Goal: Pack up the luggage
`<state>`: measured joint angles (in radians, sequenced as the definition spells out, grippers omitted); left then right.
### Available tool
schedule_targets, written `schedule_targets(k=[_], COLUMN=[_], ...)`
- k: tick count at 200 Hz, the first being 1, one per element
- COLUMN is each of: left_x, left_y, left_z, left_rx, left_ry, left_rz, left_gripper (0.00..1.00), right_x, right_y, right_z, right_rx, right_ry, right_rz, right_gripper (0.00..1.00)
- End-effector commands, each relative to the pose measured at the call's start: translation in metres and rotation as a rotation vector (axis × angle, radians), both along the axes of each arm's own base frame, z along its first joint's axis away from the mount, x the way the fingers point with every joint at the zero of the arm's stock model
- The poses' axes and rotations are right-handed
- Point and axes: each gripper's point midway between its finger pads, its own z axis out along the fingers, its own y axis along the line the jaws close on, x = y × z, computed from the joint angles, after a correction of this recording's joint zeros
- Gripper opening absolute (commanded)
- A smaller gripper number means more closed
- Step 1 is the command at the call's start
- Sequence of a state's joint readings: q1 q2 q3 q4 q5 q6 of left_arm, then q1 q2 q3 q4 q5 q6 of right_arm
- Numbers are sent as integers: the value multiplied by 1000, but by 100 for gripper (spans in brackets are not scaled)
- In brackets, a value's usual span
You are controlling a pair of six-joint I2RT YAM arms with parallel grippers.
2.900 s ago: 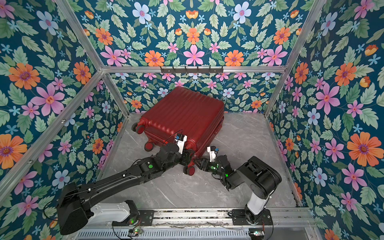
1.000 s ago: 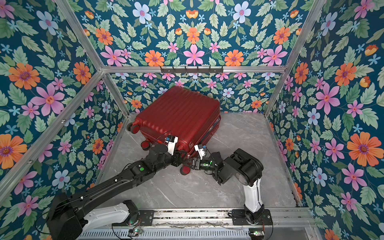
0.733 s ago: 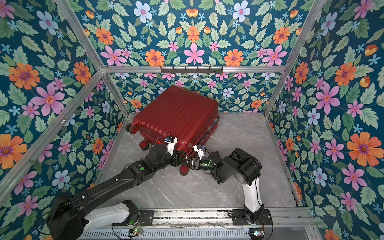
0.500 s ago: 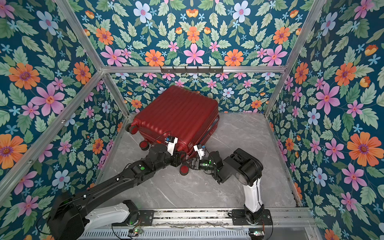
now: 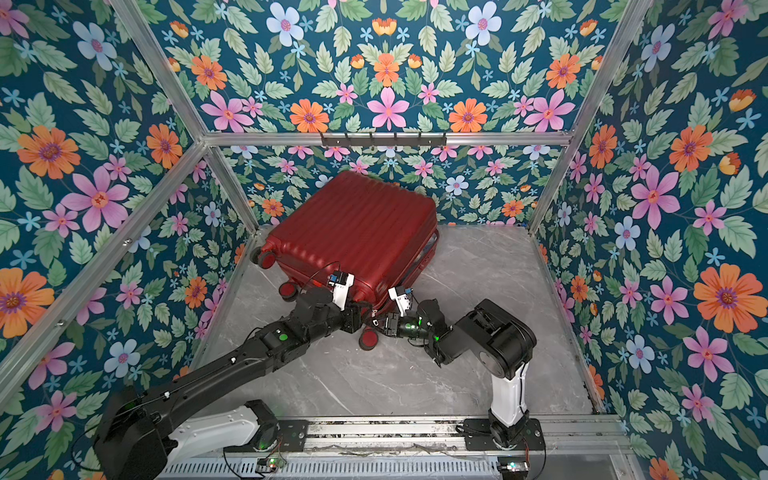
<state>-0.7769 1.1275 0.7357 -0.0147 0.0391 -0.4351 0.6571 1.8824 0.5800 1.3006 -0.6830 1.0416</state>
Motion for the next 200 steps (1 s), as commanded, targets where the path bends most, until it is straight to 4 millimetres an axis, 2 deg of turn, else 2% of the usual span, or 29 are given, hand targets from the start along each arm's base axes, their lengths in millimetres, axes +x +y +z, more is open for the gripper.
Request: schedule_targets(k=[1,72,133,200], left_x=[24,24,20,7], left_y=[14,12,13,13], left_z=[22,27,32,42], left_rx=[-48,-57,-58,-40], left_ry=[-79,-82,-79,-88], left_rz=[145,138,134,127], left_gripper=[0,0,0,0], right_x=[41,39,33,28], right_y=[-16,-16,-22,-43], right_z=[29,36,45,27], right_rx=[56,55,53,-22], right_ry=[-123,-130,-120,-47], right_rz=[-228,-223,-232,-312], right_gripper=[31,19,0,0])
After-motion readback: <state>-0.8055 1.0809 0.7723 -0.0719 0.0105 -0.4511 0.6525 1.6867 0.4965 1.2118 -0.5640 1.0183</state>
